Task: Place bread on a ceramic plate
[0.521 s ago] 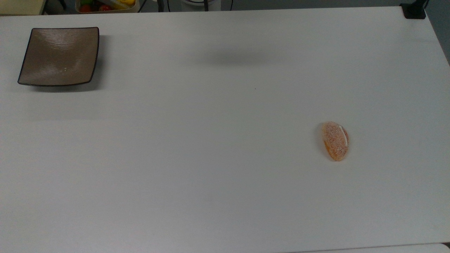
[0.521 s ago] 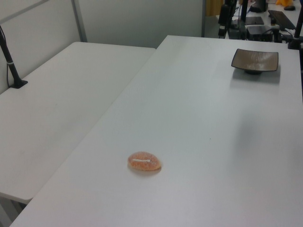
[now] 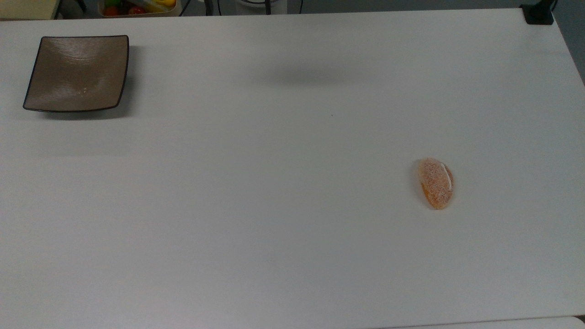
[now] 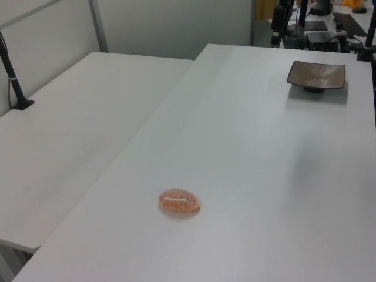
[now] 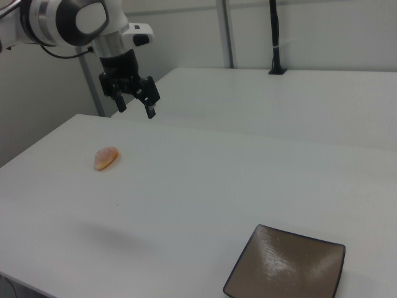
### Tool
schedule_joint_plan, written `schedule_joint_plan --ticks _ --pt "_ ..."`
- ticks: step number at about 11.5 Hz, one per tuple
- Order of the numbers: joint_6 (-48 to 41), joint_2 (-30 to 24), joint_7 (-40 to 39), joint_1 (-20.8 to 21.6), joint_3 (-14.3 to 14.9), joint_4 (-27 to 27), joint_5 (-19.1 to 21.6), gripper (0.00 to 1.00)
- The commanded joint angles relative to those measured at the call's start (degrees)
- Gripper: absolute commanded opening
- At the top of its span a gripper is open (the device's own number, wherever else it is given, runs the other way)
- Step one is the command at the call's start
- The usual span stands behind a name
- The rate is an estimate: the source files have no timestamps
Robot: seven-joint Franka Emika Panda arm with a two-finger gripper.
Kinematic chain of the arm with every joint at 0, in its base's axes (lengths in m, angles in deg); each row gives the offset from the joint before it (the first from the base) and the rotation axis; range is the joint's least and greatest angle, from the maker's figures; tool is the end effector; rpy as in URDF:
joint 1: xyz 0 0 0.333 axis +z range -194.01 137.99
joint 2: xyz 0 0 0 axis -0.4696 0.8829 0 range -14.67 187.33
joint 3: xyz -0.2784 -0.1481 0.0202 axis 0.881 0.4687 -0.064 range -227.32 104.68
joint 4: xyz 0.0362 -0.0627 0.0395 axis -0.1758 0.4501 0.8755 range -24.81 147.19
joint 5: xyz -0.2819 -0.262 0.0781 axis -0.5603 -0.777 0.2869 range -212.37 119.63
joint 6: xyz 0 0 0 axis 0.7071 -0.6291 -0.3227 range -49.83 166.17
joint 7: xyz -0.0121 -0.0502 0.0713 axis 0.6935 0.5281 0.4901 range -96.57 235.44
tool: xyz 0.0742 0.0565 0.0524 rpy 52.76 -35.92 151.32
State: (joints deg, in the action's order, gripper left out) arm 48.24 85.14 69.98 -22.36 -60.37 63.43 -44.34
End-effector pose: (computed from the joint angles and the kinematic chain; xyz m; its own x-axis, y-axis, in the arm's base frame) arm 0.5579 0.0491 0.6290 0.9922 0.0675 0.1044 0.0717 -0.9967 -0.0368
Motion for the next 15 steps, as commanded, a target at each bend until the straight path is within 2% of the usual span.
schedule_joint_plan --ticks 1,5,9,15 --pt "1.37 -0.66 -0.1 0.42 0.19 1.45 0.08 1.0" --pt "1.46 -0.14 -0.8 0.68 -0.24 1.89 1.58 1.0" --pt "1.63 1.18 -0.81 2.87 -0.34 1.54 1.75 1.0" --pt "12.59 5.13 -0.02 7.44 -1.21 -3.55 3.16 1.0"
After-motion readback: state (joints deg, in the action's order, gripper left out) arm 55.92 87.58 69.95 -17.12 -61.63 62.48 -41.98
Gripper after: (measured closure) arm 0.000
